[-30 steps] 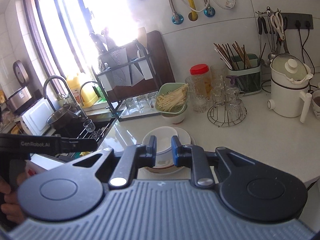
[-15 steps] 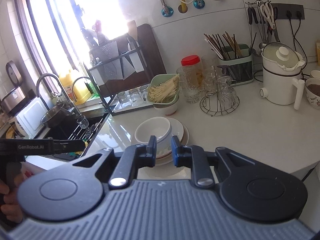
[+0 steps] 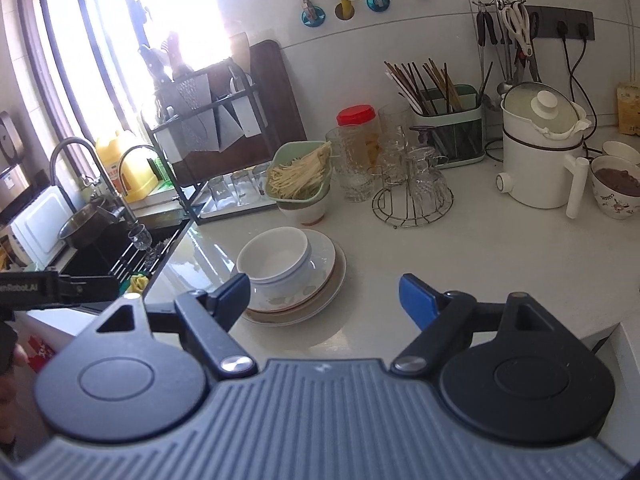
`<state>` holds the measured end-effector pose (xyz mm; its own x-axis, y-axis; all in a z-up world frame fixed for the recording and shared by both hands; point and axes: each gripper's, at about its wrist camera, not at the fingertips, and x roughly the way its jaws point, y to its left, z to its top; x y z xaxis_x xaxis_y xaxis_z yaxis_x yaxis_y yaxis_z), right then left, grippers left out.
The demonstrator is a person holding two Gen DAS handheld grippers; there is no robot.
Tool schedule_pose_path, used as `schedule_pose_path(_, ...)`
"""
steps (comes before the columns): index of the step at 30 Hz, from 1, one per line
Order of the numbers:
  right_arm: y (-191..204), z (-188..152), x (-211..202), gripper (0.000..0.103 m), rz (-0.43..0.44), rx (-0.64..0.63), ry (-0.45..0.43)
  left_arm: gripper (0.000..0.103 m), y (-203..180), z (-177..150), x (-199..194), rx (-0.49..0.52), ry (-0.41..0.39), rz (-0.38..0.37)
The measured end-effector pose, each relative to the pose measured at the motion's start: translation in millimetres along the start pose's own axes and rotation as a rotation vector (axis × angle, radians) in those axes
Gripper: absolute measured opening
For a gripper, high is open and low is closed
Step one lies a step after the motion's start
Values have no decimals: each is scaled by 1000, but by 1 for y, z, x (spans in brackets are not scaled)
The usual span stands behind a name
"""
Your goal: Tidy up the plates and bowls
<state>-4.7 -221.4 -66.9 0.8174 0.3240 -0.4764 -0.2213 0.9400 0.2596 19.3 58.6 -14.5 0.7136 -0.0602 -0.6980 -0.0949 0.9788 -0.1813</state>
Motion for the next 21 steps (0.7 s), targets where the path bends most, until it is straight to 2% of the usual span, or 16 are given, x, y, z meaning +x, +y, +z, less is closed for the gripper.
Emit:
schedule_pose_path(9, 3, 3, -1, 86, 26, -31, 10, 99, -3, 2, -7, 11, -19, 5)
schedule_pose_path(13, 8, 1, 2, 86, 2, -65, 37, 99, -4, 1, -12, 29, -29, -1)
schedule_pose_path(21, 15, 2, -2, 87, 14, -73, 16, 99, -2, 3, -20, 47, -39, 2)
